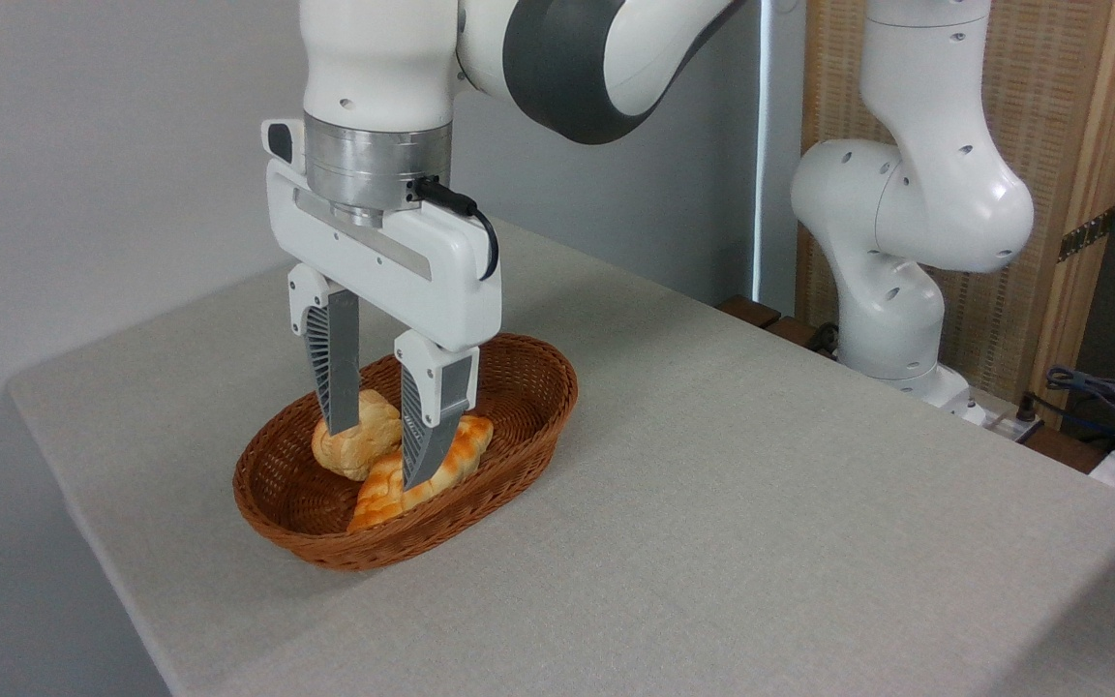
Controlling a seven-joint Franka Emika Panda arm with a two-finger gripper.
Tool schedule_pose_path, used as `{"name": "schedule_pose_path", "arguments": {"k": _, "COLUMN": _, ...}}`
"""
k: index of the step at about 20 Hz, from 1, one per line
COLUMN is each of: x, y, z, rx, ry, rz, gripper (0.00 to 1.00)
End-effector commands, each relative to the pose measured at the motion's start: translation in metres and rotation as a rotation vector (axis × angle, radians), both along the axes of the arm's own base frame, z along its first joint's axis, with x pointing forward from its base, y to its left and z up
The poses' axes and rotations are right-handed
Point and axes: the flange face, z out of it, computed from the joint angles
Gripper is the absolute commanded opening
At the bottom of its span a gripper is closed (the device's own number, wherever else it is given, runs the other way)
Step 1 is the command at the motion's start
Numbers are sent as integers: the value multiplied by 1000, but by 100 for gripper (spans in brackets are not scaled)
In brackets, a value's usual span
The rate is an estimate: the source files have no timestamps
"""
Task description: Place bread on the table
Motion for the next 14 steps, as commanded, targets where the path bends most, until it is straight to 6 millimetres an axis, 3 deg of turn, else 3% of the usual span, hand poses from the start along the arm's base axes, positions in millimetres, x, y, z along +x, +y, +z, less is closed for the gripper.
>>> {"name": "schedule_pose_path", "arguments": {"k": 1, "x": 6, "y": -2, "z": 17, "rx": 33, "ry": -66, "rz": -8, "gripper": 100}}
{"name": "schedule_pose_path", "arguments": {"k": 14, "x": 3, "y": -3, "z": 17, "rx": 29, "ry": -47, "rz": -9, "gripper": 100}}
